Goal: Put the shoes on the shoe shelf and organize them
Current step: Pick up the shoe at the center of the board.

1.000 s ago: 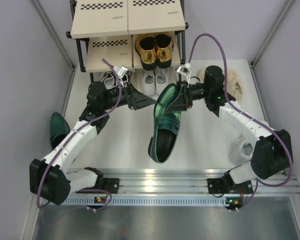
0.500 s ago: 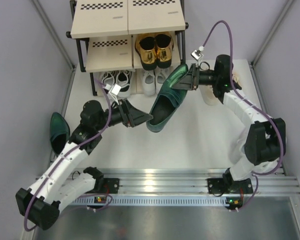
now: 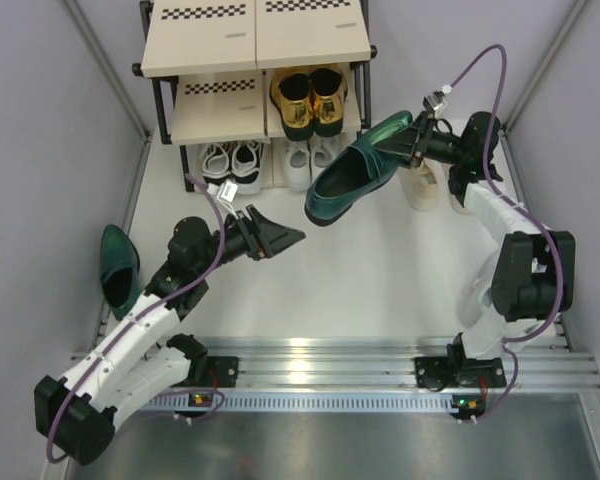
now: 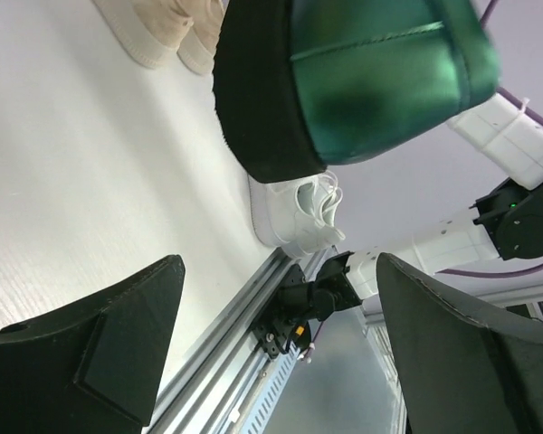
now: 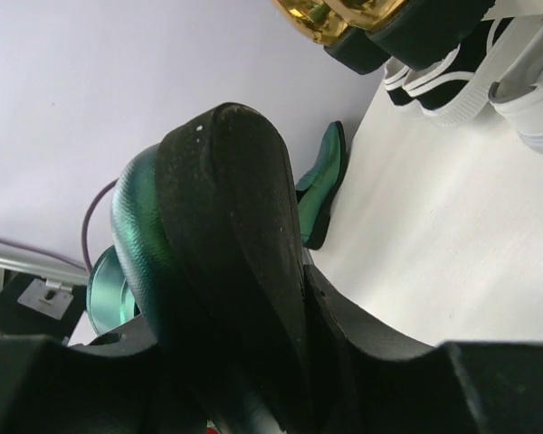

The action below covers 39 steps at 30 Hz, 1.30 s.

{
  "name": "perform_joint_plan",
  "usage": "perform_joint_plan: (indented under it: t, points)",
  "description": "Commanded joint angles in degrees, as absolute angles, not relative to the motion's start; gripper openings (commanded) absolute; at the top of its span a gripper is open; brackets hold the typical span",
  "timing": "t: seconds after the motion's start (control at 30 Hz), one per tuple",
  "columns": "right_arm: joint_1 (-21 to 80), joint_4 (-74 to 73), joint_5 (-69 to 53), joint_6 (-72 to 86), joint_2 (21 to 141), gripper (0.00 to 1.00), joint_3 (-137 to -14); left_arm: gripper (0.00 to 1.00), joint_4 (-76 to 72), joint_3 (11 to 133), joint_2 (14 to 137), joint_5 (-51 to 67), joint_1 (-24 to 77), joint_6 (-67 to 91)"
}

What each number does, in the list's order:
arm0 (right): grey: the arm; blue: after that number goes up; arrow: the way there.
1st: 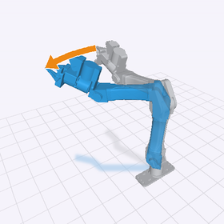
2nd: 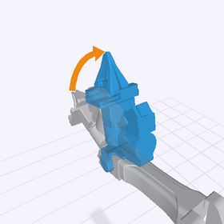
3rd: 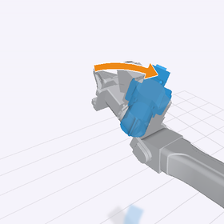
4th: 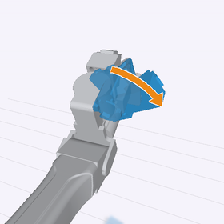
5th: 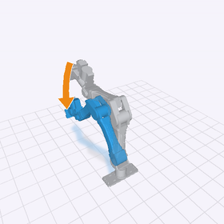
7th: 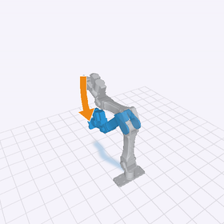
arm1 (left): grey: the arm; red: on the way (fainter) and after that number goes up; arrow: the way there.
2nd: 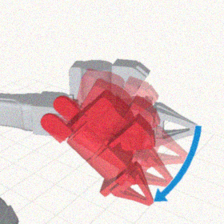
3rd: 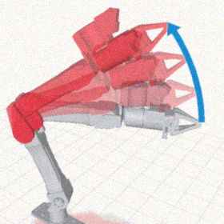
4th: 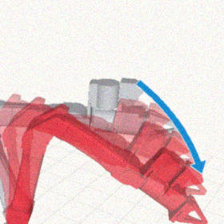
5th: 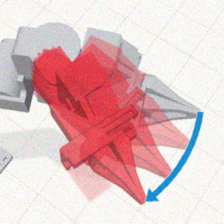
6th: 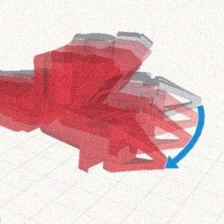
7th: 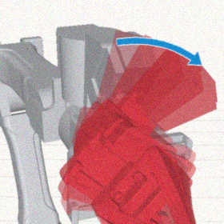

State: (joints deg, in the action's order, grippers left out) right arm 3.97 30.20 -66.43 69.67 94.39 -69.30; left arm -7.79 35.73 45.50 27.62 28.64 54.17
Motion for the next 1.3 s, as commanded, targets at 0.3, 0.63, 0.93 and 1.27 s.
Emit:
perform_joint_plan:
  t: [0.3, 0.63, 0.93, 1.27]
  points:
    - [6.85, 36.12, -64.86, 76.29, 91.5, 0.0, -66.63, 0.93, -28.01, 40.17, 58.26, 26.28, 34.88, 58.18]
    - [7.82, 34.64, -64.51, 71.91, 89.83, 0.0, -65.74, 0.95, -36.12, 35.34, 57.48, 12.41, 35.24, 66.96]
    - [10.46, 25.32, -65.21, 61.27, 87.72, 0.0, -66.97, 0.92, -36.04, 28.65, 54.84, 0.53, 35.33, 73.82]
    - [12.92, 21.27, -66.53, 57.13, 86.75, 0.0, -65.48, 0.01, -36.21, 30.67, 58.27, -4.13, 35.33, 72.25]
